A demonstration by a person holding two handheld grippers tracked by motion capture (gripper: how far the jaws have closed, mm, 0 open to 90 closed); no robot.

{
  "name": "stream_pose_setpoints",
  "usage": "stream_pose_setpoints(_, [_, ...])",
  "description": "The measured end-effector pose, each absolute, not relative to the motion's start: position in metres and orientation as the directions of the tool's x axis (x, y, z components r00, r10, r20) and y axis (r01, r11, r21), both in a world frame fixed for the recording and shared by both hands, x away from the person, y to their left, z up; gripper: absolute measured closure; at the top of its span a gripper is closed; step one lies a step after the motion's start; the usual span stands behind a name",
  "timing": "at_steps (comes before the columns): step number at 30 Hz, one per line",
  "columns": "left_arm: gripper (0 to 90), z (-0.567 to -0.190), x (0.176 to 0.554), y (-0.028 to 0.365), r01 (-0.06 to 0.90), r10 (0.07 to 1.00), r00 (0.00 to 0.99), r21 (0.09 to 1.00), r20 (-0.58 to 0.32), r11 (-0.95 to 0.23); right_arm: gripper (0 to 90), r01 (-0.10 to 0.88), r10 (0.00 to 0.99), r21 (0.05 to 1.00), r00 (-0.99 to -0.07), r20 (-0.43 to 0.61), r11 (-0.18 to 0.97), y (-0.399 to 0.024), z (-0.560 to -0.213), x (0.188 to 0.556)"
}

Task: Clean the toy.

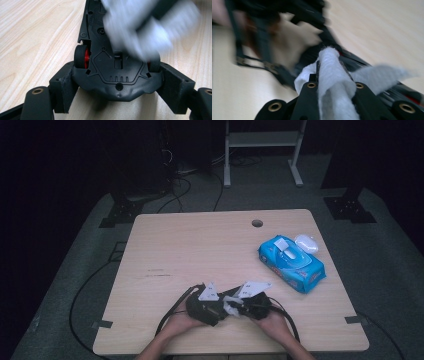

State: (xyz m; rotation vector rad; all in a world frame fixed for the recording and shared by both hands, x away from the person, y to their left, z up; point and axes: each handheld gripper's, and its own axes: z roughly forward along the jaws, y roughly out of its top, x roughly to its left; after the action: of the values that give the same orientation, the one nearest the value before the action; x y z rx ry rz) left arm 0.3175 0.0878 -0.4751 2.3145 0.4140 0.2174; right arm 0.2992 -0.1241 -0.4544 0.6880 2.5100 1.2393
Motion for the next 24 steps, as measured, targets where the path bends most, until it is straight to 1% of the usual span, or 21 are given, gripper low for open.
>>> stream_pose_setpoints(3, [23.6, -0.475, 0.319, 0.089, 0.236, 0.362, 0.932, 0.719, 0.024, -0.653, 83.4, 0.33, 0.603, 0.793, -0.795, -0.059, 0.513, -0.147, -0.453, 0.305])
stream_pose_setpoints(5, [23.6, -0.475, 0.319, 0.089, 0.241, 0.365, 0.931, 0.724, 0.016, -0.646, 83.5, 0.352, 0.636, 0.795, -0.77, -0.055, 0.495, -0.161, -0.452, 0.307])
stream_pose_setpoints(7, [23.6, -0.475, 0.32, 0.089, 0.241, 0.364, 0.931, 0.725, 0.014, -0.645, 83.6, 0.358, 0.651, 0.791, -0.757, -0.066, 0.497, -0.165, -0.452, 0.307])
stream_pose_setpoints(10, [23.6, -0.475, 0.32, 0.089, 0.244, 0.37, 0.929, 0.727, 0.015, -0.642, 83.6, 0.349, 0.632, 0.8, -0.773, -0.049, 0.488, -0.157, -0.453, 0.303])
stream_pose_setpoints(11, [23.6, -0.475, 0.32, 0.089, 0.248, 0.375, 0.927, 0.727, 0.014, -0.64, 83.6, 0.34, 0.611, 0.805, -0.791, -0.035, 0.486, -0.151, -0.453, 0.301])
stream_pose_setpoints(14, [23.6, -0.475, 0.321, 0.09, 0.255, 0.38, 0.925, 0.731, 0.007, -0.633, 83.5, 0.29, 0.553, 0.809, -0.831, -0.051, 0.511, -0.129, -0.455, 0.293])
stream_pose_setpoints(15, [23.6, -0.475, 0.321, 0.09, 0.253, 0.381, 0.925, 0.732, 0.009, -0.633, 83.5, 0.293, 0.524, 0.816, -0.852, -0.013, 0.498, -0.124, -0.455, 0.292])
stream_pose_setpoints(17, [23.6, -0.474, 0.321, 0.091, 0.249, 0.381, 0.925, 0.733, 0.015, -0.633, 83.4, 0.266, 0.515, 0.814, -0.856, -0.048, 0.517, -0.12, -0.454, 0.29])
stream_pose_setpoints(20, [23.6, -0.474, 0.32, 0.092, 0.245, 0.381, 0.924, 0.735, 0.019, -0.632, 83.4, 0.27, 0.538, 0.809, -0.84, -0.067, 0.522, -0.125, -0.454, 0.293])
stream_pose_setpoints(21, [23.6, -0.473, 0.321, 0.092, 0.242, 0.381, 0.924, 0.737, 0.022, -0.63, 83.4, 0.275, 0.571, 0.805, -0.815, -0.095, 0.525, -0.134, -0.454, 0.298])
stream_pose_setpoints(24, [23.6, -0.472, 0.32, 0.091, 0.243, 0.386, 0.922, 0.748, 0.019, -0.618, 83.7, 0.289, 0.598, 0.807, -0.796, -0.097, 0.516, -0.138, -0.453, 0.3])
